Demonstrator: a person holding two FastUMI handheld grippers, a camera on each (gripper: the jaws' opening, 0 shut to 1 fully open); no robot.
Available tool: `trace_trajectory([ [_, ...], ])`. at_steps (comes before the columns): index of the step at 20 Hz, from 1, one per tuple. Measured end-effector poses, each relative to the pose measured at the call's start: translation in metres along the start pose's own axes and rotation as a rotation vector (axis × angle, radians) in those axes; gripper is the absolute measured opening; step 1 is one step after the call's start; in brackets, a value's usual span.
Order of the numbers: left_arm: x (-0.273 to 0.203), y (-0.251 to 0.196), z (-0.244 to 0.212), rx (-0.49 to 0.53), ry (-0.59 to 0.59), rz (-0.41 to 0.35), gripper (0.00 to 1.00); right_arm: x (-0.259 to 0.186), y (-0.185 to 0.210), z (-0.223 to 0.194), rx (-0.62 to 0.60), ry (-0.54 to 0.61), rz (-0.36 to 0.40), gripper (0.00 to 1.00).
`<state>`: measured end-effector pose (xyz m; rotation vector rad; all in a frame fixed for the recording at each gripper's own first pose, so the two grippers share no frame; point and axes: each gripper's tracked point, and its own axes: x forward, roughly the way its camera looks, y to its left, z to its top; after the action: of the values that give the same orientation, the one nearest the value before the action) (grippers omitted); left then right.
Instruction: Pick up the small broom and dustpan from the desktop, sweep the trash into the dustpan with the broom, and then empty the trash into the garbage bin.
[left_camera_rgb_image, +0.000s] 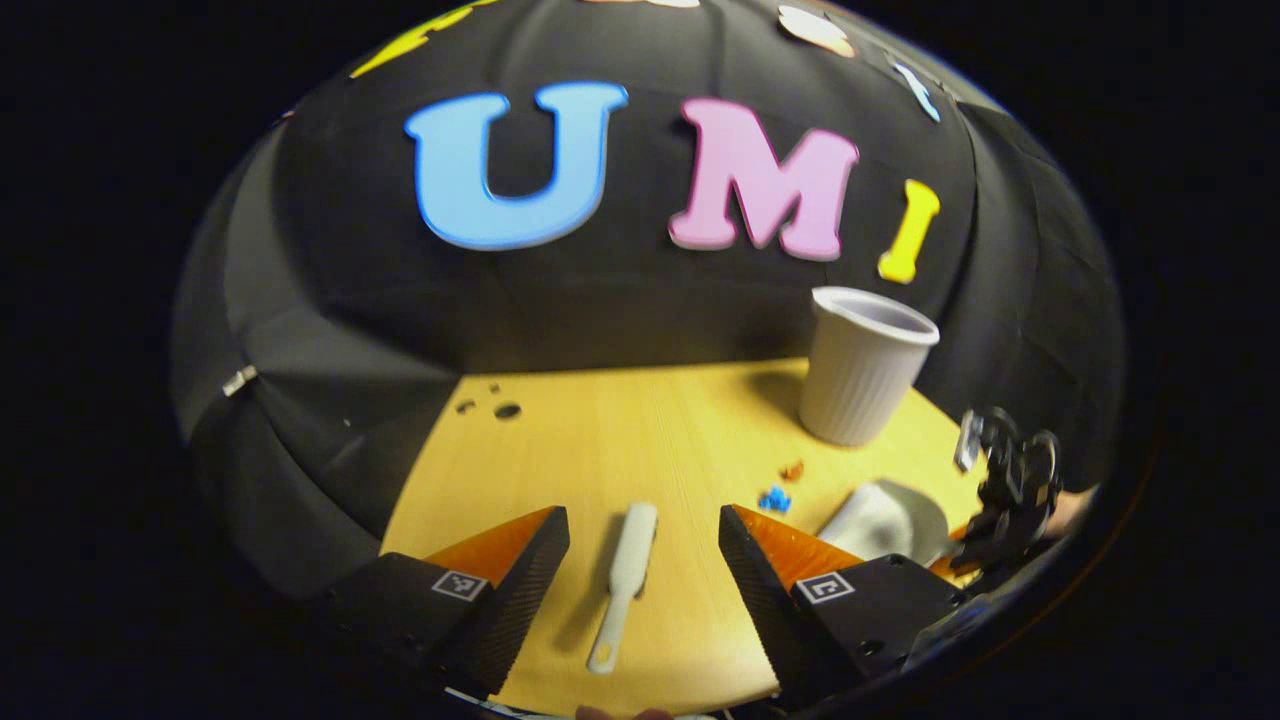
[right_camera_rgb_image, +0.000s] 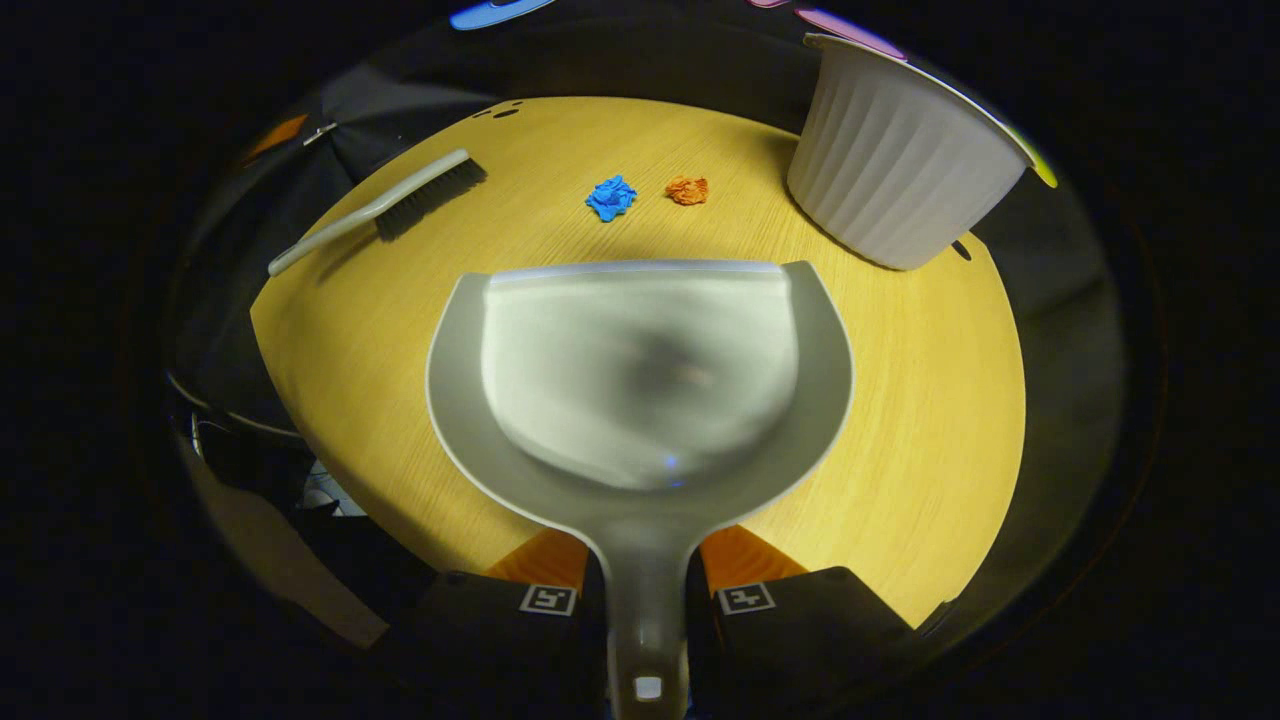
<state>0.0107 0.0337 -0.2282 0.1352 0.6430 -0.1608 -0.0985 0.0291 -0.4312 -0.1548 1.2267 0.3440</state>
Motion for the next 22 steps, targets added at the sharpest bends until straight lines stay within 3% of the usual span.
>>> trace_trajectory([
  [1, 0.011, 0.001, -0.016, 0.012, 0.060, -0.009, 0.96, -0.002, -0.003, 0.000, 0.000, -0.003, 0.001, 0.31],
  [2, 0.021, 0.003, -0.034, 0.023, 0.130, -0.022, 0.96, -0.004, -0.005, -0.001, 0.005, -0.001, 0.004, 0.36],
  [4, 0.038, 0.011, -0.074, 0.060, 0.272, -0.028, 0.96, -0.005, -0.007, 0.000, 0.018, -0.005, 0.005, 0.31],
  [7, 0.064, 0.027, -0.114, 0.093, 0.432, -0.006, 0.94, -0.008, -0.007, 0.003, 0.037, -0.019, 0.008, 0.41],
  [8, 0.073, 0.029, -0.124, 0.085, 0.468, -0.002, 0.93, -0.009, -0.006, 0.003, 0.041, -0.022, 0.008, 0.36],
  [11, 0.091, 0.037, -0.135, 0.036, 0.532, -0.003, 0.89, -0.010, -0.005, 0.005, 0.043, -0.029, 0.010, 0.36],
  [12, 0.098, 0.038, -0.140, 0.030, 0.547, -0.004, 0.89, -0.011, -0.004, 0.005, 0.043, -0.030, 0.010, 0.41],
  [14, 0.110, 0.038, -0.144, 0.037, 0.562, -0.003, 0.85, -0.012, -0.003, 0.005, 0.043, -0.030, 0.010, 0.36],
  [17, 0.117, 0.038, -0.153, 0.088, 0.603, 0.005, 0.70, -0.012, -0.005, 0.006, 0.053, -0.032, 0.010, 0.36],
  [18, 0.120, 0.036, -0.153, 0.094, 0.607, 0.003, 0.67, -0.012, -0.005, 0.005, 0.057, -0.027, 0.013, 0.41],
  [19, 0.122, 0.035, -0.155, 0.089, 0.614, 0.000, 0.62, -0.013, -0.006, 0.005, 0.058, -0.025, 0.011, 0.36],
  [22, 0.124, 0.034, -0.155, 0.084, 0.622, 0.004, 0.48, -0.014, -0.009, 0.009, 0.063, -0.034, 0.005, 0.36],
])
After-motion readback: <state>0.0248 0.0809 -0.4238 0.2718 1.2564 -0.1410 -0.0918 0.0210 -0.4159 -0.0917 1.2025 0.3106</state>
